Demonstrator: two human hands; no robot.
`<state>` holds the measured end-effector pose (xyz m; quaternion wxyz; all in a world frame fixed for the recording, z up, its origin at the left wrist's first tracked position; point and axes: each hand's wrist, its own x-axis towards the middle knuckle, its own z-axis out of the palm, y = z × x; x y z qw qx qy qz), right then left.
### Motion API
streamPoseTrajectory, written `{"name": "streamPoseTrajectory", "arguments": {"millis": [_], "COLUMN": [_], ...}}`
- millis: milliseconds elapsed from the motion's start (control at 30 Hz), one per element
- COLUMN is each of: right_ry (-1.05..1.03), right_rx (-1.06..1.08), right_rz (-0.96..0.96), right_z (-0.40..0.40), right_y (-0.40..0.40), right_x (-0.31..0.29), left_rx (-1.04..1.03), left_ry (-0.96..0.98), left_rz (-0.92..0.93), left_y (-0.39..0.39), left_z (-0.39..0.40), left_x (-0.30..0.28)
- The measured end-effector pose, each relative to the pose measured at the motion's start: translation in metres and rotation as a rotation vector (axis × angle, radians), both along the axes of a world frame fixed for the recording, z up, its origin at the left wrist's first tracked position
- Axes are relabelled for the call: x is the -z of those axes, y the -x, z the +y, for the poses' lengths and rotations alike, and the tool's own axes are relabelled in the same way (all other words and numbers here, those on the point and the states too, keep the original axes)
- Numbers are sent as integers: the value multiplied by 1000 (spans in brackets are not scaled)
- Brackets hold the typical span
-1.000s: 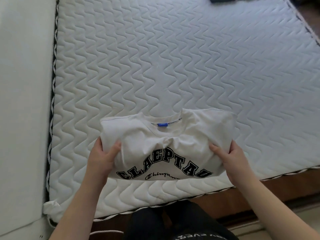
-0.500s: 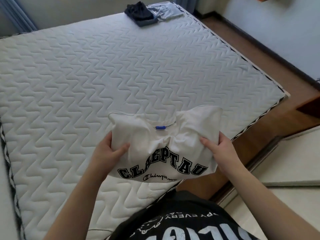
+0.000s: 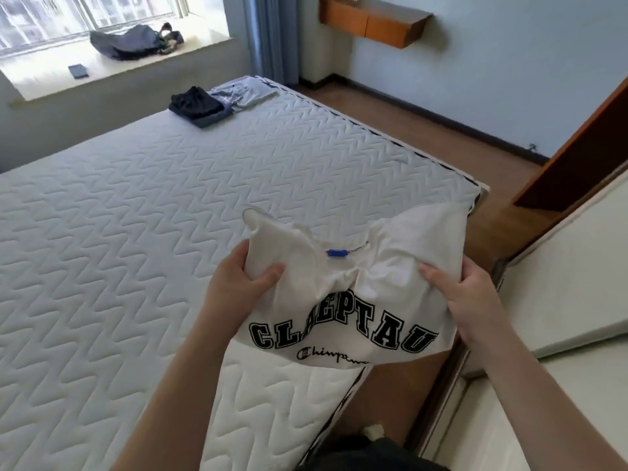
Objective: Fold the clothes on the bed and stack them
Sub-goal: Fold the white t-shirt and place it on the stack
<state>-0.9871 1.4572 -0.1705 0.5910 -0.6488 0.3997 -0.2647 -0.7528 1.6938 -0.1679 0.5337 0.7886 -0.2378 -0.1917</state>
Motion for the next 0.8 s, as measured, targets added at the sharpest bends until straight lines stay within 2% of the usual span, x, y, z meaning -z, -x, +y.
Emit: {"name": "streamPoseTrajectory", "arguments": {"millis": [233,467,633,800], "right_ry": [40,67,62,115], "right_rx": [118,240,303,416], "right_rz": [-103,-137,-144,-60], "right_z": [-101,-170,-188,-196], "right_y": [20,46,66,88], "right_x": [-30,-50,-50,-48], "left_rx": [60,119,157,222], "left_ry": [33,88,108,115], "left_rz": [-74,-145,-116,-97], "left_y": [-12,3,10,16], "left_z": [-128,-221,-260,-299], "left_x": [-43,-77,-70,-58]}}
